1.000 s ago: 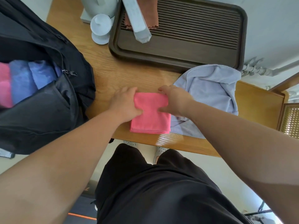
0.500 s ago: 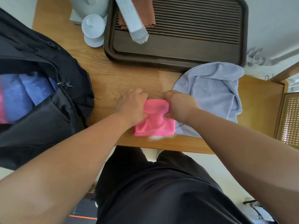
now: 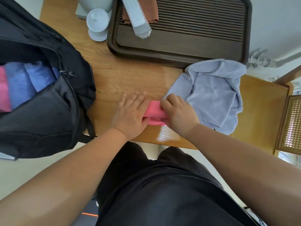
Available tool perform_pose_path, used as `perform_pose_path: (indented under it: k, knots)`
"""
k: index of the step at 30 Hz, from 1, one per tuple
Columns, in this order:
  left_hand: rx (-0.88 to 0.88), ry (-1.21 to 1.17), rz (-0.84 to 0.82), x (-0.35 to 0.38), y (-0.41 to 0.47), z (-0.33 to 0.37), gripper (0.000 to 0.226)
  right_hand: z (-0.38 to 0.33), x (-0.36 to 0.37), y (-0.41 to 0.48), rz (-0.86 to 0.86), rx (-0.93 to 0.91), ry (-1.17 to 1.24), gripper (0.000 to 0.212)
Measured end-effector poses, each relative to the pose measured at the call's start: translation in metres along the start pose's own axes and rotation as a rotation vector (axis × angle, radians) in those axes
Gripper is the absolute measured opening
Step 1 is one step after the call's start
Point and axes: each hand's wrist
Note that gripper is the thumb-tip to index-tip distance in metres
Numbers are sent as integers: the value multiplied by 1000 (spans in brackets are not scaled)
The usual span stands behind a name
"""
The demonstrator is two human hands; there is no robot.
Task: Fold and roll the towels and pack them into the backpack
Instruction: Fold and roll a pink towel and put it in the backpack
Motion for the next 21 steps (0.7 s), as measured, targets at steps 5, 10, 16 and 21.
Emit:
perform_pose_path:
  k: [5,10,16,21]
  knots:
    - [6,18,-108,12,-31,13,72,0,8,-12,12,-36,72,23]
    - [-25,27,-233,23,-52,29,85,-1,-1,-30,-101,0,72,47]
    - [-56,68,-297,28,-53,45,89,-21,-2,-25,-90,51,-4,57]
    - [-62,32,-323,28,-53,45,84,-25,16,-10,-375,159,-177,68]
Point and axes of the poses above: each hand's wrist, its own y-axis towards the middle knuckle, its own x-axis out of the palm, z = x × y, and after that the axes turned 15 degrees about y, right-handed
